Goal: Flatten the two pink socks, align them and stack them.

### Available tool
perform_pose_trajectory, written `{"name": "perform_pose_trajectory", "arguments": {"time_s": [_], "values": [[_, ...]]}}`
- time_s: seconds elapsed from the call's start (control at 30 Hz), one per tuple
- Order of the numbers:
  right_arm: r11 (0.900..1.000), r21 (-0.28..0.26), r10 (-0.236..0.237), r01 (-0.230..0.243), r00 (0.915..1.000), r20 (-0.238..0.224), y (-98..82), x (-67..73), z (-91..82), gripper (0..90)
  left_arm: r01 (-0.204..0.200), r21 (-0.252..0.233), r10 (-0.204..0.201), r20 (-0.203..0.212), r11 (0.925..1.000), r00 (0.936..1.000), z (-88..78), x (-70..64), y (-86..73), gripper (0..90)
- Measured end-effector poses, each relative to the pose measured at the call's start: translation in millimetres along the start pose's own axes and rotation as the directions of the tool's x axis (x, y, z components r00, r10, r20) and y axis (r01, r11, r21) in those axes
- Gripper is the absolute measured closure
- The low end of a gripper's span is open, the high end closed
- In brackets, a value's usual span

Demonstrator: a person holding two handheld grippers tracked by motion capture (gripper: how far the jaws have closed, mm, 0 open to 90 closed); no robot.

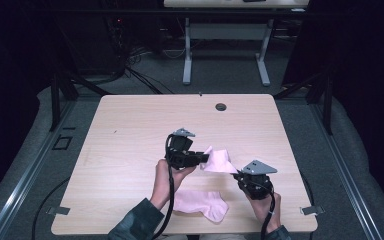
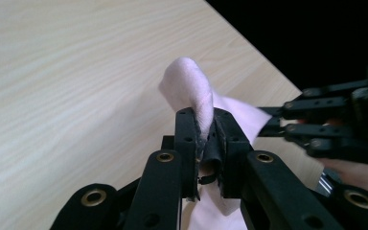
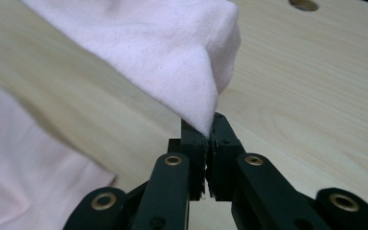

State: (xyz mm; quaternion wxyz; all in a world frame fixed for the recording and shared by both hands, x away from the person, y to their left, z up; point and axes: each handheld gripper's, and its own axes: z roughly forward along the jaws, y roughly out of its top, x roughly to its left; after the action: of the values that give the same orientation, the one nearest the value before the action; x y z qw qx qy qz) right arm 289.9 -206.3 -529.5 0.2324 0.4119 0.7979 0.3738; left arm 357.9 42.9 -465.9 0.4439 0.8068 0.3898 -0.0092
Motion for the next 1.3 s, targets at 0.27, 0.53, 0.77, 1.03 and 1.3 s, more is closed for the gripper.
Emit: {"name": "perform_pose_trajectory", "arguments": {"time_s": [0.27, 0.53, 0.77, 1.03, 1.3], "values": [[0.992, 0.068, -0.101, 0.103, 0.9945, -0.029, 0.1, 28.6, -14.5, 87.1, 0.039, 0.041, -0.039, -0.001, 0.9984, 0.9992, -13.2, 10.9, -40.9, 81.4], [0.962, 0.153, -0.217, 0.225, 0.9739, -0.067, -9.5, 65.2, -29.5, 86.7, 0.047, 0.088, -0.045, -0.020, 0.9950, 0.9988, -25.7, 10.0, -86.7, 81.2], [0.952, 0.205, -0.178, 0.226, 0.9575, -0.227, -18.8, 72.3, -18.9, 58.7, 0.088, 0.129, -0.084, -0.038, 0.9877, 0.9958, -26.2, 25.4, -108.6, 80.5], [0.990, 0.143, 0.029, 0.019, 0.9444, -0.328, -21.2, 30.3, -20.7, 49.7, 0.089, 0.151, -0.078, -0.078, 0.9845, 0.9939, -26.8, 31.2, -115.4, 56.6], [0.975, 0.220, 0.040, 0.029, 0.9534, -0.299, -16.6, 43.1, 16.2, 64.9, -0.048, 0.143, 0.079, -0.220, 0.9885, 0.9724, -34.1, 9.6, -110.1, 46.5]]}}
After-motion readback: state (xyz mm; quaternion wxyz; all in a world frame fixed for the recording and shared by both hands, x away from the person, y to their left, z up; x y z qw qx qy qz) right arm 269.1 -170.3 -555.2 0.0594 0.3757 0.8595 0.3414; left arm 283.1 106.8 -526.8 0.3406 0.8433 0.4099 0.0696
